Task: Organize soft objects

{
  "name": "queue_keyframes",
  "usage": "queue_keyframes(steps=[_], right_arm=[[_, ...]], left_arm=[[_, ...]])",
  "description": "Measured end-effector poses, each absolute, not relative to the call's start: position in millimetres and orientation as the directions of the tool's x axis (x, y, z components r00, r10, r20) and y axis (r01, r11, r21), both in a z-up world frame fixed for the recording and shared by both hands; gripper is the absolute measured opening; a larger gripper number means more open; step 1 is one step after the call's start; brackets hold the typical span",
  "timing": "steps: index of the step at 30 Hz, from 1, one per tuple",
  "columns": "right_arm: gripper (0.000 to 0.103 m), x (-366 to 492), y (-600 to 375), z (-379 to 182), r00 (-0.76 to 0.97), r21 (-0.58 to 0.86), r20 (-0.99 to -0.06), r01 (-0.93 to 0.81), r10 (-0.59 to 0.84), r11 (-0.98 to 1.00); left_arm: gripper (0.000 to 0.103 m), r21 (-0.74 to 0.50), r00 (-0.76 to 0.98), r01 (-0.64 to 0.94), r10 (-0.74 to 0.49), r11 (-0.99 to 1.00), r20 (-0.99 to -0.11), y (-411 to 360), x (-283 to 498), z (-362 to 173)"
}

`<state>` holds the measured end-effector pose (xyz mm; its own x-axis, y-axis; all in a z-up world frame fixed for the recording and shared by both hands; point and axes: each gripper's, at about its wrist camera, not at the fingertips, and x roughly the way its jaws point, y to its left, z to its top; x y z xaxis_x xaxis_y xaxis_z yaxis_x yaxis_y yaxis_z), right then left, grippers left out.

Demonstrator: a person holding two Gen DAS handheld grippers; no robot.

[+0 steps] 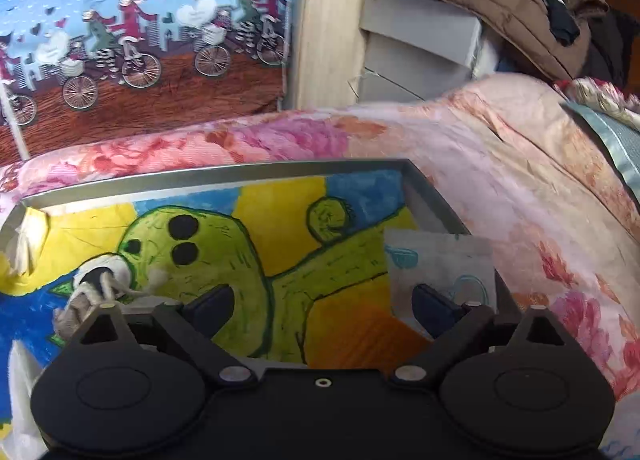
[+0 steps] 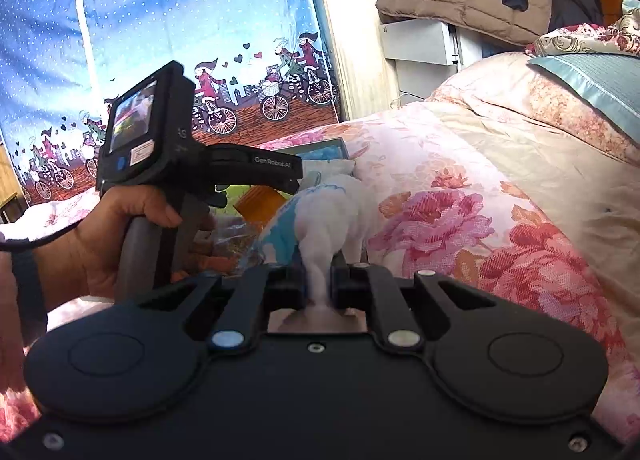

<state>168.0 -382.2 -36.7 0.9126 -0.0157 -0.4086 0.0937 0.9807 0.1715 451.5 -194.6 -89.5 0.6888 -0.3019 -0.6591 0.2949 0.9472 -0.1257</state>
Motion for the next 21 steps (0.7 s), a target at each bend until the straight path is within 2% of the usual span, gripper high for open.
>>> queue_keyframes(steps=[8, 14, 21], right_arm=[[0.005, 168.1, -381.9, -37.8, 0.915, 0.166, -0.404, 0.087, -0.013, 0.982], [0.005, 169.9, -381.3, -38.2, 0.911, 0.165, -0.411, 0.088, -0.013, 0.982], [0.005, 171.0, -381.8, -37.6, 0.911, 0.158, -0.413, 0.094, -0.021, 0.983]], left_arm=[[0.096, -0.137, 0.751, 0.250, -0.281, 0.959, -0.598, -189.0, 442.3, -83.9], [0.098, -0.176, 0.737, 0.323, -0.363, 0.930, -0.570, -188.1, 439.6, -80.4], [0.098, -0.090, 0.767, 0.386, -0.374, 0.918, -0.522, -198.6, 424.2, -76.4]])
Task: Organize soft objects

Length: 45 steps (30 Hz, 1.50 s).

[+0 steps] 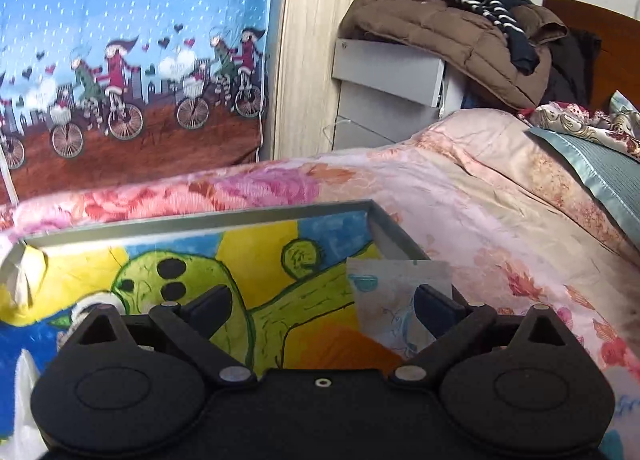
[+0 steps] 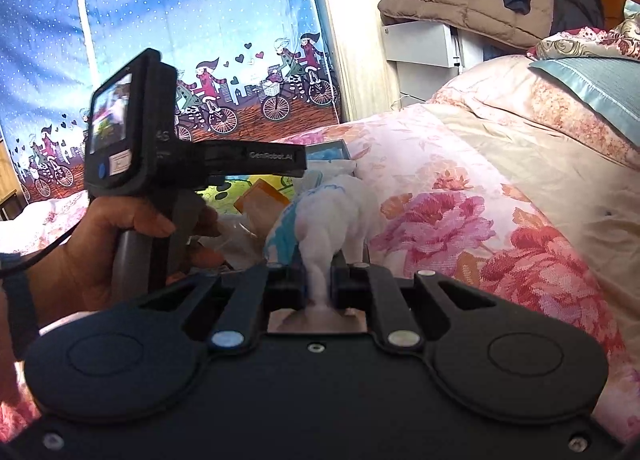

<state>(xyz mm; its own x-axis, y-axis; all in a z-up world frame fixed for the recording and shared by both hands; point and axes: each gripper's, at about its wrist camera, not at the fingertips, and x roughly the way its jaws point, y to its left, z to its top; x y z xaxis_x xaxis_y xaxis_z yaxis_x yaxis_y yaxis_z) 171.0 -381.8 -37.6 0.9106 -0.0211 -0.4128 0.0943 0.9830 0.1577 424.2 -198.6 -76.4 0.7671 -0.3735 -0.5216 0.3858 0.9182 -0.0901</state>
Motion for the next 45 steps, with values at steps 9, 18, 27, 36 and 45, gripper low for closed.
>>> queue_keyframes(steps=[9, 18, 27, 36, 45], right_arm=[[0.006, 170.6, -386.8, -41.1, 0.901, 0.165, -0.431, 0.127, -0.044, 0.978], [0.006, 171.0, -387.7, -44.7, 0.886, 0.180, -0.460, 0.155, -0.056, 0.971], [0.006, 172.5, -389.9, -46.1, 0.871, 0.182, -0.484, 0.192, -0.082, 0.964], [0.006, 172.2, -405.9, -47.2, 0.854, 0.200, -0.494, 0.293, -0.162, 0.935], [0.006, 170.3, -406.8, -48.5, 0.845, 0.212, -0.509, 0.308, -0.164, 0.927]], left_arm=[[0.102, -0.232, 0.687, 0.367, -0.431, 0.901, -0.585, -190.9, 439.5, -82.2], [0.102, -0.413, 0.626, 0.377, -0.556, 0.829, -0.546, -195.2, 440.9, -89.3], [0.102, -0.389, 0.572, 0.443, -0.589, 0.808, -0.571, -217.8, 431.4, -94.2], [0.102, -0.522, 0.586, 0.329, -0.603, 0.787, -0.541, -215.9, 444.2, -100.9], [0.102, -0.519, 0.563, 0.345, -0.615, 0.782, -0.553, -228.3, 441.1, -105.5]])
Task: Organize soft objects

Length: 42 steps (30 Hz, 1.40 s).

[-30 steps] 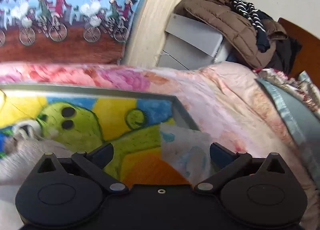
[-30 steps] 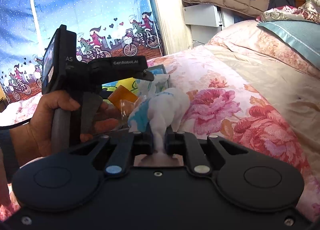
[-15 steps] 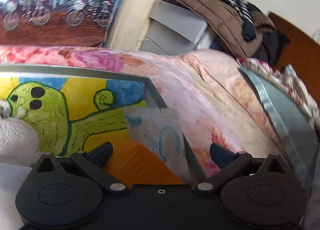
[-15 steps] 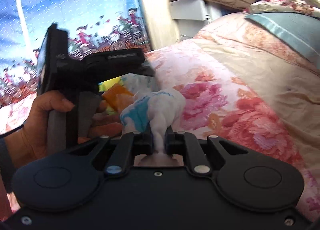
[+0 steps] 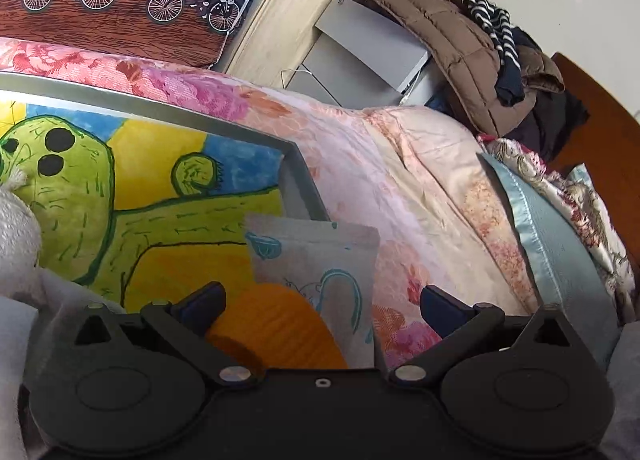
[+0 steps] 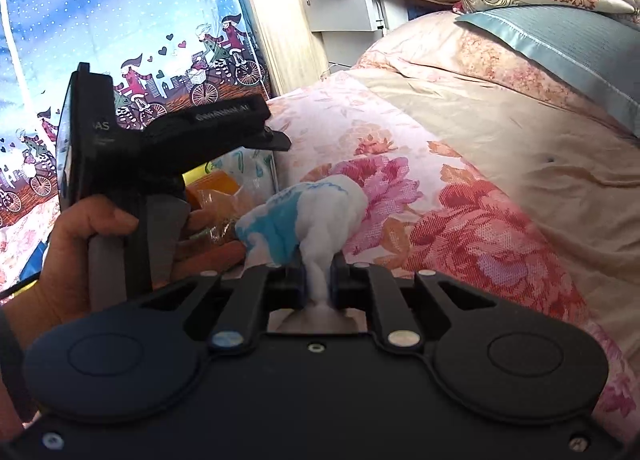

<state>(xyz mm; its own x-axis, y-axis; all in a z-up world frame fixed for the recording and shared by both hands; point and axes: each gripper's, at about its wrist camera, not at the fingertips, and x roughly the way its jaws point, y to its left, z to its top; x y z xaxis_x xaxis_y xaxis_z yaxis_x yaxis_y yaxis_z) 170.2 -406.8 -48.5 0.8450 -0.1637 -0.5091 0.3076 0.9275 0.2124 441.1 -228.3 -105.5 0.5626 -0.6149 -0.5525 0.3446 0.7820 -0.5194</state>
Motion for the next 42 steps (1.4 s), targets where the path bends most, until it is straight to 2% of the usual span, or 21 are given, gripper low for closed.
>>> queue_keyframes(steps=[8, 16, 22, 30, 39, 42], right_arm=[[0.006, 172.3, -408.3, -47.9, 0.845, 0.213, -0.508, 0.309, -0.165, 0.927], [0.006, 170.4, -407.0, -46.5, 0.850, 0.197, -0.499, 0.301, -0.169, 0.933], [0.006, 172.2, -402.1, -44.4, 0.855, 0.180, -0.494, 0.276, -0.155, 0.944], [0.006, 163.6, -378.0, -30.8, 0.877, 0.155, -0.476, 0.162, -0.070, 0.975], [0.006, 130.8, -357.6, -20.4, 0.871, 0.231, -0.484, 0.034, 0.085, 0.972], [0.006, 129.5, -354.7, -19.8, 0.862, 0.230, -0.498, 0.028, 0.093, 0.973]], left_arm=[[0.102, -0.338, 0.574, 0.427, -0.540, 0.839, -0.616, -249.9, 427.6, -103.5], [0.102, -0.440, 0.596, 0.306, -0.531, 0.844, -0.602, -220.3, 422.3, -101.0], [0.102, -0.577, 0.630, 0.204, -0.557, 0.791, -0.541, -175.0, 410.8, -91.7], [0.102, -0.429, 0.718, 0.227, -0.448, 0.874, -0.533, -116.9, 331.6, -59.4], [0.102, -0.378, 0.731, 0.126, -0.344, 0.917, -0.589, -37.8, 259.7, -73.0], [0.102, -0.380, 0.728, 0.108, -0.333, 0.919, -0.599, -22.9, 248.8, -79.1]])
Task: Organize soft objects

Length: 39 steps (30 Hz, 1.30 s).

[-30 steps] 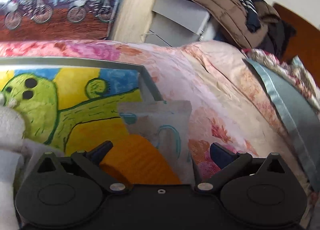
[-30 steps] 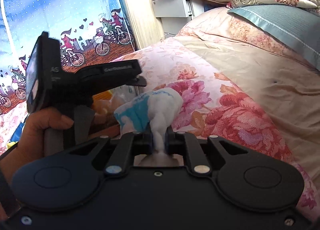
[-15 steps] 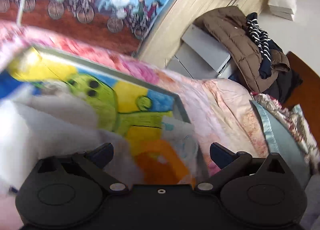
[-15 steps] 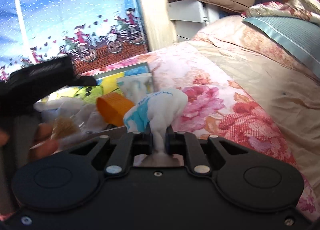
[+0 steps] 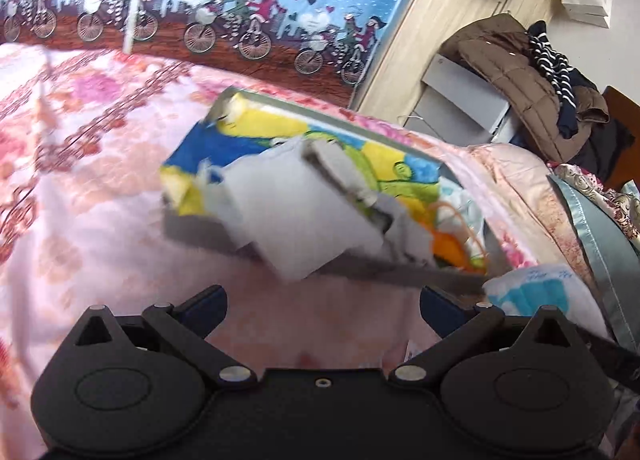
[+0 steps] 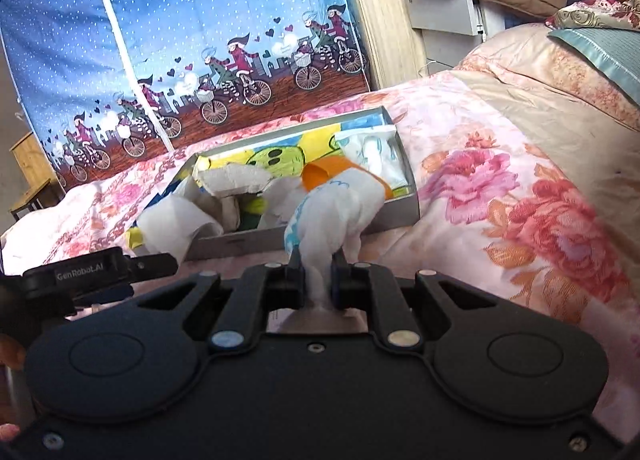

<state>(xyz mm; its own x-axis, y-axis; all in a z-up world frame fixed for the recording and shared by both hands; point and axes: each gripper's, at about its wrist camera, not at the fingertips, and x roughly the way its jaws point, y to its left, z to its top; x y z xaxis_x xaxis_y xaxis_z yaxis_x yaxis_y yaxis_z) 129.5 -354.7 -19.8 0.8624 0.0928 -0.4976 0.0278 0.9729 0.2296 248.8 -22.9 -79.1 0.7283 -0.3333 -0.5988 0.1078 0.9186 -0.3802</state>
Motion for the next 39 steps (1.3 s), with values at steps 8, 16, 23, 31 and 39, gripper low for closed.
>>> queue_keyframes(steps=[8, 16, 23, 31, 39], right_arm=[[0.006, 129.4, -350.3, -29.9, 0.839, 0.200, -0.538, 0.039, 0.077, 0.979], [0.007, 119.5, -339.9, -34.5, 0.844, 0.159, -0.531, 0.014, 0.073, 0.987], [0.007, 97.8, -337.5, -37.5, 0.807, 0.169, -0.588, 0.051, 0.059, 0.984], [0.007, 65.4, -329.1, -40.7, 0.766, 0.227, -0.634, 0.051, 0.108, 0.972], [0.007, 68.8, -310.8, -46.7, 0.765, 0.178, -0.638, 0.029, 0.093, 0.984]], left_arm=[[0.102, -0.325, 0.717, 0.109, -0.301, 0.939, -0.629, -9.5, 230.1, -85.6], [0.102, -0.253, 0.767, 0.088, -0.227, 0.964, -0.600, 6.9, 191.1, -61.1], [0.102, -0.180, 0.773, 0.082, -0.176, 0.980, -0.609, 21.2, 143.1, -47.4], [0.102, -0.143, 0.710, 0.085, -0.161, 0.986, -0.686, 18.0, 128.2, -63.8], [0.102, -0.155, 0.721, 0.125, -0.197, 0.980, -0.664, -1.9, 149.9, -75.5]])
